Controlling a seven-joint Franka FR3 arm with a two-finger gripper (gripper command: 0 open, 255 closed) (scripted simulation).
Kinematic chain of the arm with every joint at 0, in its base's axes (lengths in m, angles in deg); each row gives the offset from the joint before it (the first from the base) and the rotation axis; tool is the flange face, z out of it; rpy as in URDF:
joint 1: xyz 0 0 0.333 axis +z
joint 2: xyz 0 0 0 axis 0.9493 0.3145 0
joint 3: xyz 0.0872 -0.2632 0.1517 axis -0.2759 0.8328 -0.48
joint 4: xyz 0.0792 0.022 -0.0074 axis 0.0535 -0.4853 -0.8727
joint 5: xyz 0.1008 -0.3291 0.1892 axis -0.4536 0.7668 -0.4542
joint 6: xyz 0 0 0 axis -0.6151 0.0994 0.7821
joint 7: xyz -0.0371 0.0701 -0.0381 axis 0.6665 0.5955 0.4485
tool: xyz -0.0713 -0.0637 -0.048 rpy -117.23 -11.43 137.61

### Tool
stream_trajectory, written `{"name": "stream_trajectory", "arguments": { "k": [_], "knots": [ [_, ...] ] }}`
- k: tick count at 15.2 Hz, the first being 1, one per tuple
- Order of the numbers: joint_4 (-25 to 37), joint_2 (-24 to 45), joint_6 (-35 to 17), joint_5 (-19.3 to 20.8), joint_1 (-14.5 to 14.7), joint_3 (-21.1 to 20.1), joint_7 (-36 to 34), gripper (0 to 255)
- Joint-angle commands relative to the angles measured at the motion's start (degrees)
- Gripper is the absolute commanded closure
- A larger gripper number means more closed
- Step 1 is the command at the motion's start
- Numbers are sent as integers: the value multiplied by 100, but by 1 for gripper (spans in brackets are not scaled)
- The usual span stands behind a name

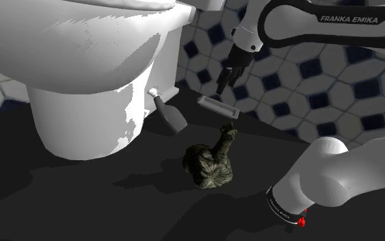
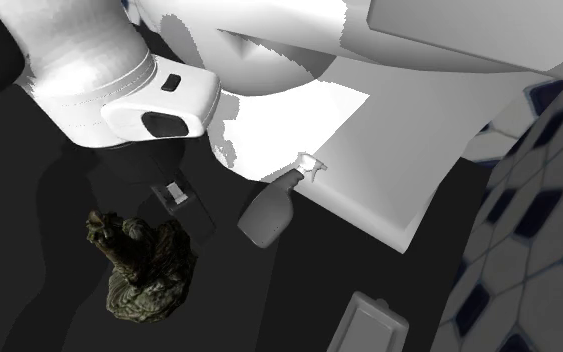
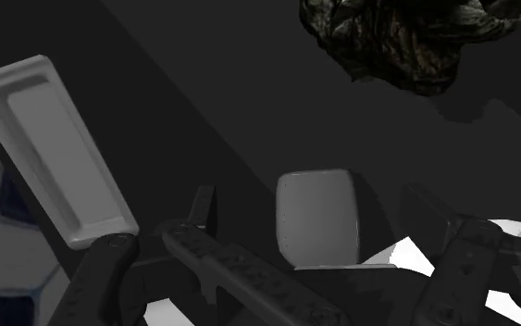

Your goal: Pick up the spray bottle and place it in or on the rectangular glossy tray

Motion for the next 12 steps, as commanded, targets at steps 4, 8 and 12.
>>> {"name": "stream_trajectory", "arguments": {
  "k": [4, 8, 12],
  "knots": [
    [-86, 837, -1215, -119, 158, 69, 265, 0],
    [23, 1569, -2053, -263, 300, 102, 502, 0],
    [269, 2351, -2800, -460, 444, 117, 781, 0]
  ]
}}
